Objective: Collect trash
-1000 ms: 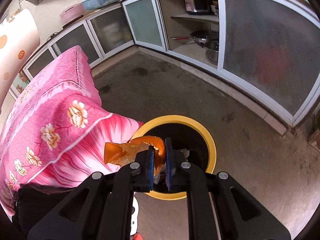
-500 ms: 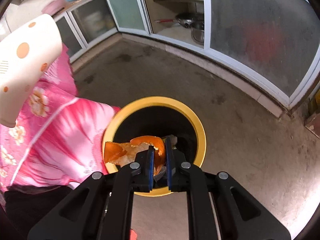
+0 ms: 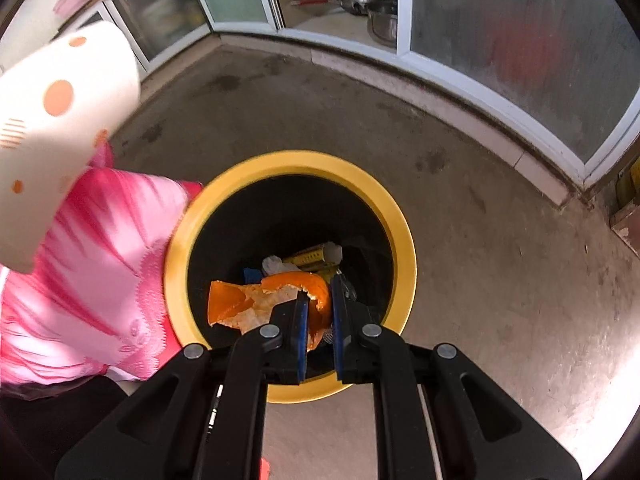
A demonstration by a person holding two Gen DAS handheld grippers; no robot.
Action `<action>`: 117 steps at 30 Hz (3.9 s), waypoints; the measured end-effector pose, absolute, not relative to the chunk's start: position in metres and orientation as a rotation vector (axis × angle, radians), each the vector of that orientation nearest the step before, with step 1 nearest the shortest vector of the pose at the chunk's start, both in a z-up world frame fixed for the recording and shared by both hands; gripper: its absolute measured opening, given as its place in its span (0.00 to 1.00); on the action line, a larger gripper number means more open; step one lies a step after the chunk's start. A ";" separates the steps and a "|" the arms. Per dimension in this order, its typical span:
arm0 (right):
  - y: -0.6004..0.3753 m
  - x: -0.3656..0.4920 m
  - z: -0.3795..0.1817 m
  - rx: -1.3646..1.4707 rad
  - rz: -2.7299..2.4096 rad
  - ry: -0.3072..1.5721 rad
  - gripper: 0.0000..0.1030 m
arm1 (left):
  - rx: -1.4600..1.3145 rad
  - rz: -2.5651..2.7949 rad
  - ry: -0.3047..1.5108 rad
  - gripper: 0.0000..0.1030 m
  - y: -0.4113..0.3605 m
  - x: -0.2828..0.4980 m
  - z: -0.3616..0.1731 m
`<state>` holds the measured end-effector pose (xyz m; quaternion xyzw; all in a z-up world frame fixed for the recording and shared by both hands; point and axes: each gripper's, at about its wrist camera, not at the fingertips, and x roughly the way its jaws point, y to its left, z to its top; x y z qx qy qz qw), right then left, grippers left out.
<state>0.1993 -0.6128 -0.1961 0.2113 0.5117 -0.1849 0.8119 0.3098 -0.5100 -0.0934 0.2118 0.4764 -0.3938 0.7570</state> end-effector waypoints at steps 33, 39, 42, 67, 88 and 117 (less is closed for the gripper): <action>-0.521 0.037 0.018 0.135 -0.690 0.508 0.92 | -0.108 -1.085 0.498 0.92 -0.310 0.179 0.106; -0.463 0.014 0.055 0.148 -0.552 0.319 0.92 | -0.151 -0.975 0.382 0.92 -0.235 0.143 0.126; -0.432 0.009 0.062 0.152 -0.498 0.303 0.92 | -0.157 -0.836 0.262 0.93 -0.189 0.117 0.130; -0.240 -0.054 0.082 -0.048 -0.748 0.057 0.92 | 0.063 -0.216 0.210 0.93 -0.034 0.004 0.105; -0.235 -0.038 0.019 0.001 -0.716 0.273 0.92 | -0.034 -0.243 0.515 0.93 -0.046 0.020 0.037; -0.222 -0.033 0.013 -0.059 -0.716 0.316 0.92 | -0.002 -0.181 0.499 0.93 -0.049 0.016 0.015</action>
